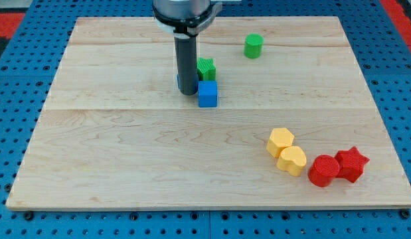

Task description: Separate the green star from the triangle

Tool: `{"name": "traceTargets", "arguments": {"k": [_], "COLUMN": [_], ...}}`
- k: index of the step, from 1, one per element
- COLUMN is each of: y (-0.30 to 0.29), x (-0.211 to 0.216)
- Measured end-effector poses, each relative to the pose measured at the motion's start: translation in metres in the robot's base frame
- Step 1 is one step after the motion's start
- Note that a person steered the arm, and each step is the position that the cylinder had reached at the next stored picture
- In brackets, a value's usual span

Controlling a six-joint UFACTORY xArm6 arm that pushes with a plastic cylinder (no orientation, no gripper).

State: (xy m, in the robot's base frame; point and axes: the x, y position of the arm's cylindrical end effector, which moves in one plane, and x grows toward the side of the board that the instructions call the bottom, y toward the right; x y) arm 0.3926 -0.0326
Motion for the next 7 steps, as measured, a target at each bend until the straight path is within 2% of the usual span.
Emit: {"name": "traceTargets", "arguments": {"k": [1,2,3,4,5,6,7], "y": [0.077,0.026,0.071,0.118,0.118,0.088,0.03], "x": [0.031,0.057,0.117,0.109,0.08,0.086,0.067]}}
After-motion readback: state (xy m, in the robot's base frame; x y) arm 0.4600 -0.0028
